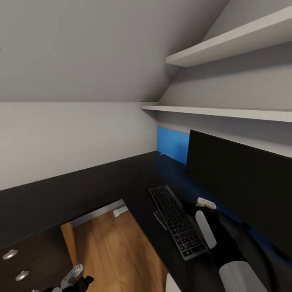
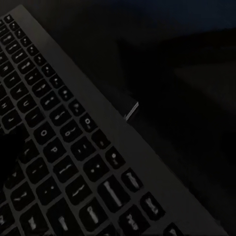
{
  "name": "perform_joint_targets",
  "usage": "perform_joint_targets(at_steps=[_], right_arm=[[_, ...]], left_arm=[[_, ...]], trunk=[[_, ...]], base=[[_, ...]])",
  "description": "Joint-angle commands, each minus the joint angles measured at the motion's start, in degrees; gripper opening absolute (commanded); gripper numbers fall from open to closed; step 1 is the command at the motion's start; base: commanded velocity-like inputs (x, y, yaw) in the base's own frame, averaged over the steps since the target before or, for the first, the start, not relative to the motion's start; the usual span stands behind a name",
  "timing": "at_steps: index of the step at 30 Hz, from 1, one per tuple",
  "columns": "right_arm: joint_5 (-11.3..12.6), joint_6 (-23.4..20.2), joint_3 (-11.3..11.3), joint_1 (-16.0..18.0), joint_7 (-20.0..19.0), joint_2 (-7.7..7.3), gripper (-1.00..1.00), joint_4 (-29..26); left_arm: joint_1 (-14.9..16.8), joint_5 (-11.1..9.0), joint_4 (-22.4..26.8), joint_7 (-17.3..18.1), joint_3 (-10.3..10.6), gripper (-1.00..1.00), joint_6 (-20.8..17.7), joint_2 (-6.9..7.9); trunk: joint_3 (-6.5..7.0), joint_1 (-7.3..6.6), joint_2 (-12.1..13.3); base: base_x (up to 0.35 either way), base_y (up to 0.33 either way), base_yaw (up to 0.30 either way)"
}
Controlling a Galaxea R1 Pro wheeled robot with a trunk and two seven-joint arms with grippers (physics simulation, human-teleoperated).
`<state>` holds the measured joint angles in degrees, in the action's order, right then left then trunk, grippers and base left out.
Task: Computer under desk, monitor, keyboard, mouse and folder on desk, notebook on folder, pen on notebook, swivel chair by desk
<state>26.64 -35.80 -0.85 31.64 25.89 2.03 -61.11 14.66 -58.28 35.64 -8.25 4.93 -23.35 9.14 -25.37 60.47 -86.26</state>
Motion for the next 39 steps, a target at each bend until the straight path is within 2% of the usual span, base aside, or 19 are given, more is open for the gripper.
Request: perform_joint_targets(at_steps=[1,3,4,5,10,16,32,39], right_arm=[[0.8,-0.07,0.0,0.06,0.57,-0.03,1.0,0.0],[1.41,-0.03,0.07,0.07,0.57,-0.05,1.0,0.05],[2.47,0.32,0.13,0.08,0.57,-0.1,1.0,0.12],[4.85,1.84,0.25,0.09,0.56,-0.2,1.0,0.95],[6.22,3.28,0.44,0.19,0.56,-0.32,1.0,3.33],[8.54,4.84,3.13,1.24,0.56,-0.48,1.0,6.01],[9.21,6.39,4.01,2.02,0.56,-0.6,1.0,7.3],[9.4,6.44,4.64,2.1,0.56,-0.62,1.0,7.81]], left_arm=[[0.02,-0.61,0.13,-0.54,0.34,1.0,-0.03,0.08],[0.02,-0.61,0.13,-0.54,0.34,1.0,-0.03,0.08],[0.02,-0.61,0.11,-0.54,0.33,1.0,-0.03,0.09],[0.02,-0.61,0.07,-0.54,0.28,1.0,-0.03,0.09],[0.02,-0.67,0.05,-0.54,0.26,1.0,-0.03,0.09],[0.02,-0.61,0.01,-0.54,0.26,1.0,-0.03,0.09],[-0.01,-0.62,-0.36,-0.57,0.25,1.0,-0.03,0.09],[-0.06,-2.15,-4.69,-0.43,-0.29,1.0,-0.08,0.11]], trunk=[[-0.07,0.02,-0.04],[-0.07,0.02,-0.04],[-0.07,0.02,-0.04],[-0.07,0.02,-0.04],[-0.07,0.02,-0.04],[-0.07,0.02,-0.04],[-0.07,0.02,-0.04],[-0.07,0.02,-0.04]], base=[[0.25,0.0,0.0],[0.199,0.0,0.0],[0.113,0.0,0.0],[0.037,0.0,0.0],[0.017,0.0,0.0],[0.002,0.0,0.0],[0.027,0.0,0.0],[0.01,0.0,0.0]])
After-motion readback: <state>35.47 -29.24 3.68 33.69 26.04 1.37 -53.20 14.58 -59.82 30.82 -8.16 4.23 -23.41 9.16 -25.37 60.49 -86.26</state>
